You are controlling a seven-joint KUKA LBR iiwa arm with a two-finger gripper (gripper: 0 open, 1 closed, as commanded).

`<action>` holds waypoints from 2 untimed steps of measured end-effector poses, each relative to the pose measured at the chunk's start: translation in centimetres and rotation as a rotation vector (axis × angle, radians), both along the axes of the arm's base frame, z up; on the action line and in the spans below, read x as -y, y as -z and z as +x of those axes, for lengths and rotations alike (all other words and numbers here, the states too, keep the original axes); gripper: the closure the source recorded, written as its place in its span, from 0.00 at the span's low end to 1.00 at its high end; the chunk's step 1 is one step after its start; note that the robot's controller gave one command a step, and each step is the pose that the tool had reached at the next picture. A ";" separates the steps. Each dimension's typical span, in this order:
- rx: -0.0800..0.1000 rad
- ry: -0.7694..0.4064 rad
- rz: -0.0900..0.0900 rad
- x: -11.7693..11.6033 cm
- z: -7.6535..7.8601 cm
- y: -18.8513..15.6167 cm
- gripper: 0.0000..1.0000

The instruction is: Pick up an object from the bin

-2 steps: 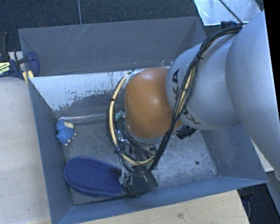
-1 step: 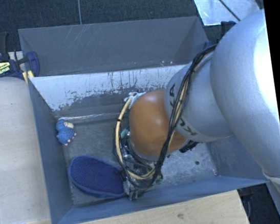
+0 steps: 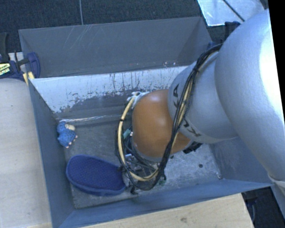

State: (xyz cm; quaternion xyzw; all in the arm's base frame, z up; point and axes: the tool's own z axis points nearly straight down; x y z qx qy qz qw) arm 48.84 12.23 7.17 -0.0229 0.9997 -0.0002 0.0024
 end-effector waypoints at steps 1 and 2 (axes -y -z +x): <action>0.006 0.001 0.002 1.3 1.3 -12.1 1.00; 0.007 -0.001 0.003 1.3 1.0 -20.5 1.00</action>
Offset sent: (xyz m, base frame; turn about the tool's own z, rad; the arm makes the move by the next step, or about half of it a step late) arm 0.0099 -0.0124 0.1159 -0.0005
